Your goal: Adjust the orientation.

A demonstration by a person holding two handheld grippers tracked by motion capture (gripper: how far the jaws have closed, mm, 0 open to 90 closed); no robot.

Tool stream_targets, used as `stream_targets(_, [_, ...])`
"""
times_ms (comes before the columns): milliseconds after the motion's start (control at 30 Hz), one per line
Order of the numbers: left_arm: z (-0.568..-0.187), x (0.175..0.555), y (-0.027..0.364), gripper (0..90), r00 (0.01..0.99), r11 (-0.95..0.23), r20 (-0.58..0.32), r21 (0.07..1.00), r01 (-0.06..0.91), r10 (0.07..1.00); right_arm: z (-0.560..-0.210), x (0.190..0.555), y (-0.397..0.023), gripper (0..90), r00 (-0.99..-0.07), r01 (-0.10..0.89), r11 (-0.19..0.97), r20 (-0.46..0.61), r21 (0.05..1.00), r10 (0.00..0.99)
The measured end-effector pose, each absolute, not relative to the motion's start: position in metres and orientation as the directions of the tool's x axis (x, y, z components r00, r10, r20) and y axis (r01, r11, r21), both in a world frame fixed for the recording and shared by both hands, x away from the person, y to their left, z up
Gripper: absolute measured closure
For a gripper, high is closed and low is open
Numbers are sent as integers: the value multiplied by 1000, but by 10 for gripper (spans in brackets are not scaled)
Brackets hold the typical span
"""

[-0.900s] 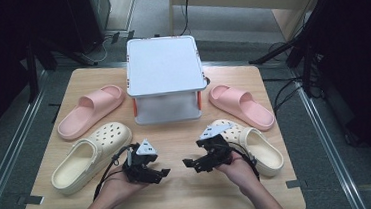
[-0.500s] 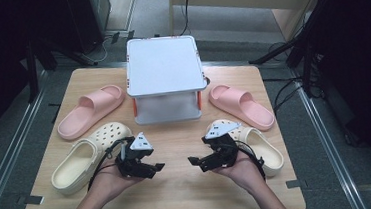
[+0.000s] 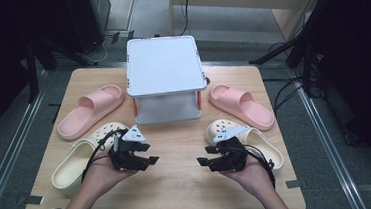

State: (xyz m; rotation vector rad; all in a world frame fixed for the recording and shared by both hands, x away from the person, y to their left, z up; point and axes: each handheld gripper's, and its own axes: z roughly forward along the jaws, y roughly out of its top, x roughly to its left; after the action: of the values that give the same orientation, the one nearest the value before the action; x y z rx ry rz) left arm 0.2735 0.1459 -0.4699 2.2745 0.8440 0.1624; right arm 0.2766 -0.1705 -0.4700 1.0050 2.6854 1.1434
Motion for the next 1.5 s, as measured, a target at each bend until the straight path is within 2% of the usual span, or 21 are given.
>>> stream_targets(67, [-467, 273, 150, 454, 781, -546, -117, 652, 527, 613, -470, 277, -172, 517, -783, 553, 511, 202, 658, 588])
stream_targets(133, [-464, 272, 157, 471, 750, -501, -188, 638, 584, 635, -472, 281, -174, 545, -786, 555, 510, 213, 657, 581])
stream_targets(267, [-463, 269, 163, 486, 727, -477, -200, 636, 606, 657, -472, 285, -173, 545, -794, 543, 517, 202, 662, 574])
stream_targets(433, [-461, 260, 173, 482, 719, -476, -180, 639, 604, 671, -469, 288, -164, 538, -840, 467, 573, 135, 673, 526])
stream_targets(700, [-456, 245, 192, 480, 687, -468, -144, 633, 617, 712, -469, 295, -148, 527, -866, 436, 601, 132, 670, 482])
stream_targets(867, [-450, 237, 209, 484, 651, -451, -122, 626, 636, 749, -470, 299, -141, 523, -875, 424, 612, 127, 668, 468])
stream_targets(1267, [-441, 218, 260, 491, 539, -351, -138, 622, 700, 831, -471, 307, -129, 515, -881, 423, 623, 138, 658, 453])
stream_targets(1500, [-455, 225, 276, 491, 464, -319, -109, 588, 743, 879, -473, 309, -123, 514, -886, 417, 633, 137, 652, 443])
